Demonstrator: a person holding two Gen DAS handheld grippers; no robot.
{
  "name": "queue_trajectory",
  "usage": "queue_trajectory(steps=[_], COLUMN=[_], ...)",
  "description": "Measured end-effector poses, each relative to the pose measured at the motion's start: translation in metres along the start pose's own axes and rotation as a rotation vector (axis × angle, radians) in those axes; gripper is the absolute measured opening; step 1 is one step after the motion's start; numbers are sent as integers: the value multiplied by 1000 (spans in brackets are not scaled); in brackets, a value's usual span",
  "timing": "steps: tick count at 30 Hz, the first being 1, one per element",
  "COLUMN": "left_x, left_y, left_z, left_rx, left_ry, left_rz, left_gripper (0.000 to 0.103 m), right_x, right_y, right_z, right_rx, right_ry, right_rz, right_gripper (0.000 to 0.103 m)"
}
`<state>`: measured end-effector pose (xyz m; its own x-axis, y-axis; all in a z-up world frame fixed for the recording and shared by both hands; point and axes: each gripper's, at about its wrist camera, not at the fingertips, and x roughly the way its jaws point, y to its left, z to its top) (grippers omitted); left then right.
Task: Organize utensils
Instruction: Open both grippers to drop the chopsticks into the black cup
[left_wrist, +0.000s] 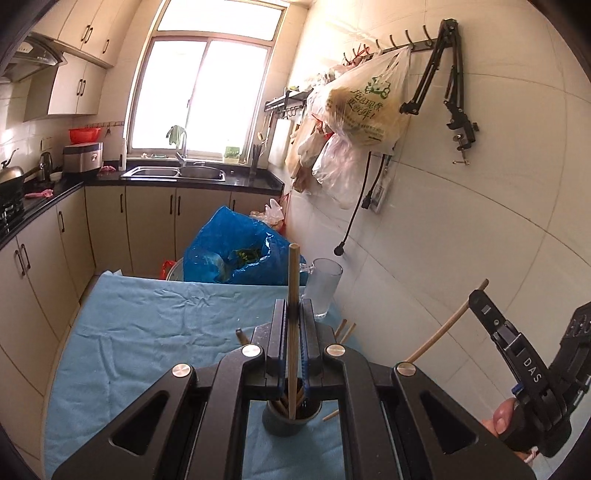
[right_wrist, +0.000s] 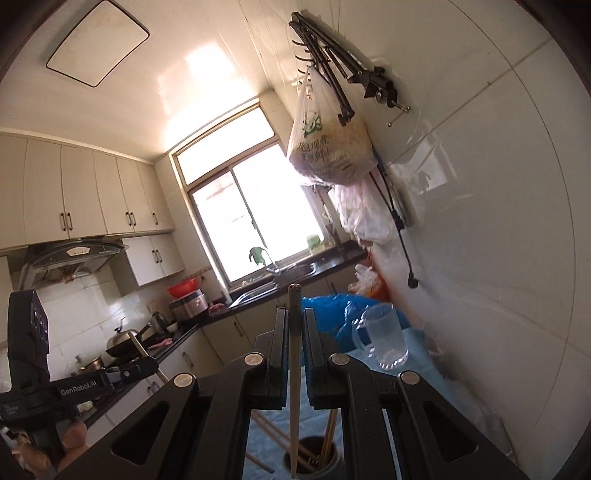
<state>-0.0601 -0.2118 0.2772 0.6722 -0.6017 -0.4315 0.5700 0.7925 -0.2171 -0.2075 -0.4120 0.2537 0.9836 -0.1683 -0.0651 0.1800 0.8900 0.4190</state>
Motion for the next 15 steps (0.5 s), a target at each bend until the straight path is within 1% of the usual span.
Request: queue_trajectory(steps=[4, 10, 15], left_x=[26, 64, 82], left_y=[3, 13, 22], left_z=[-5, -25, -38], left_rx=[-20, -33, -53], left_ry=[16, 91, 138], left_rz=[5, 19, 24], left_gripper=[6, 6, 6], right_x=[19, 51, 67], right_y=[-2, -15, -21], right_z=[-5, -26, -42], right_rx=[-17, -10, -14], right_ry=[10, 82, 134], right_rz=[-24, -43, -56], right_gripper=[8, 8, 8])
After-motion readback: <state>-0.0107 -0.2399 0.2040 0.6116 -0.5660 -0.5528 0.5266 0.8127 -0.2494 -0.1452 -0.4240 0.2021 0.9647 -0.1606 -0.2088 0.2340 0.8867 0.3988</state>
